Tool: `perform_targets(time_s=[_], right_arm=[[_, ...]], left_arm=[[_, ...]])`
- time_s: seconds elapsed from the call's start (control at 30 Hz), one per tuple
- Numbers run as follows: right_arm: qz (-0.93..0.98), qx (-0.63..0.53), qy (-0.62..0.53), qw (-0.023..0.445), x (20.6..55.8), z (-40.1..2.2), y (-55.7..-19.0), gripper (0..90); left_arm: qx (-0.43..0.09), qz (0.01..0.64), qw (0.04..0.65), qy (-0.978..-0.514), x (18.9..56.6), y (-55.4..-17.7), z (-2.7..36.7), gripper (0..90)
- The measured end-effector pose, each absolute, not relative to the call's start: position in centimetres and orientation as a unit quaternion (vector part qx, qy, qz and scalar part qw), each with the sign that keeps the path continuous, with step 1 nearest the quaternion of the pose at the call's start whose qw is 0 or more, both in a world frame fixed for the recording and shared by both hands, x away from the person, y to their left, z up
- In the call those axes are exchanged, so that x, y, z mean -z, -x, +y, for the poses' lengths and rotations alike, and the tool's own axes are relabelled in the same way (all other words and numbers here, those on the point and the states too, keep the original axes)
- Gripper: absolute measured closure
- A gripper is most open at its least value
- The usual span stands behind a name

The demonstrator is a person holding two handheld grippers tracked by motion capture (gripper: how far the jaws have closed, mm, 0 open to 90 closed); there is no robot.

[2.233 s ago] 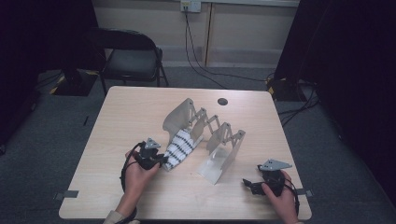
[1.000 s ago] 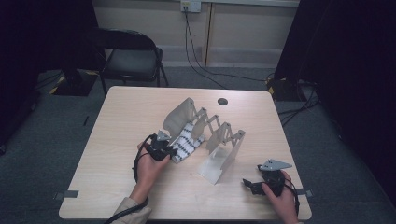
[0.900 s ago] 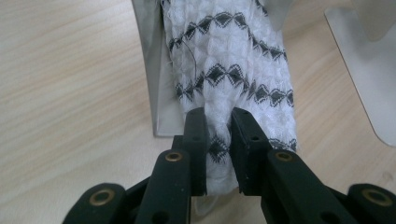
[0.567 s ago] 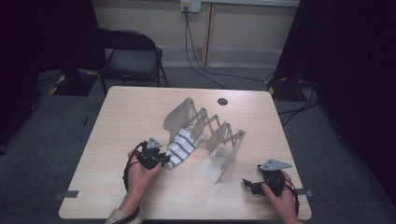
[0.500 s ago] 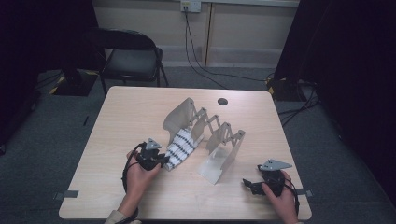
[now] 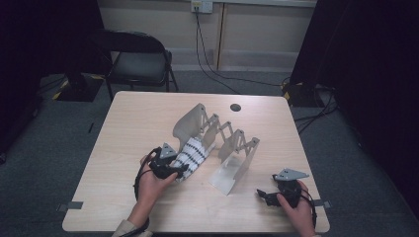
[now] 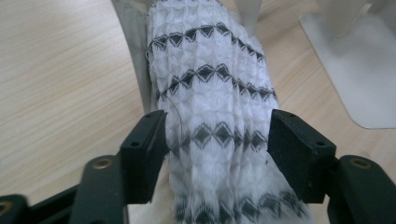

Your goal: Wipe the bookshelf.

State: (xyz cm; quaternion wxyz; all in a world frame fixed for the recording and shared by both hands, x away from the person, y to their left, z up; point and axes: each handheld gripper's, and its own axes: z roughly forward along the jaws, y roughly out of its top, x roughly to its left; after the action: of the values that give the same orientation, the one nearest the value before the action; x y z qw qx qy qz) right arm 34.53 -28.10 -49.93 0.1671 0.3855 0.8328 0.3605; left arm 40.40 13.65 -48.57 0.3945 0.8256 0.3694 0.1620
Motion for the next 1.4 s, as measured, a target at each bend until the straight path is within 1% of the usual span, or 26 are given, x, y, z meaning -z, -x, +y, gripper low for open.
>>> perform_targets(time_s=[0.03, 0.1, 0.2, 0.3, 0.43, 0.63, 0.7, 0.8, 0.93, 1.17, 1.4], right_arm=[[0.833, -0.360, -0.386, 0.167, 49.9, -28.1, -34.5, 11.5], [0.833, -0.360, -0.385, 0.167, 49.9, -28.1, -34.5, 11.5], [0.833, -0.361, -0.385, 0.167, 49.9, -28.1, -34.5, 11.5], [0.833, -0.361, -0.385, 0.167, 49.9, -28.1, -34.5, 11.5], [0.833, -0.361, -0.385, 0.167, 49.9, -28.1, -34.5, 11.5], [0.833, -0.361, -0.385, 0.167, 49.9, -28.1, -34.5, 11.5], [0.833, -0.361, -0.385, 0.167, 49.9, -28.1, -34.5, 11.5], [0.833, -0.360, -0.385, 0.167, 49.9, -28.1, -34.5, 11.5], [0.833, -0.360, -0.385, 0.167, 49.9, -28.1, -34.5, 11.5], [0.833, -0.360, -0.385, 0.167, 49.9, -28.1, -34.5, 11.5], [0.833, -0.360, -0.385, 0.167, 49.9, -28.1, -34.5, 11.5]], left_arm=[[-0.159, 0.364, 0.392, -0.830, 48.7, -40.5, 13.5, 37.6], [-0.164, 0.362, 0.383, -0.834, 49.1, -40.5, 12.9, 37.1], [-0.166, 0.365, 0.376, -0.835, 49.4, -40.7, 12.9, 41.4], [-0.163, 0.370, 0.378, -0.833, 49.4, -40.6, 12.9, 49.7], [-0.154, 0.370, 0.384, -0.832, 49.4, -40.5, 12.8, 63.1], [-0.129, 0.377, 0.380, -0.835, 49.1, -40.6, 12.9, 73.0], [-0.116, 0.388, 0.384, -0.830, 49.0, -40.6, 12.9, 74.2], [-0.120, 0.389, 0.381, -0.830, 48.6, -40.5, 12.9, 75.7], [-0.121, 0.391, 0.393, -0.823, 47.5, -40.6, 12.9, 76.4], [-0.133, 0.388, 0.412, -0.814, 44.3, -41.0, 13.5, 76.5], [-0.141, 0.370, 0.421, -0.816, 41.4, -41.4, 13.1, 76.4]])
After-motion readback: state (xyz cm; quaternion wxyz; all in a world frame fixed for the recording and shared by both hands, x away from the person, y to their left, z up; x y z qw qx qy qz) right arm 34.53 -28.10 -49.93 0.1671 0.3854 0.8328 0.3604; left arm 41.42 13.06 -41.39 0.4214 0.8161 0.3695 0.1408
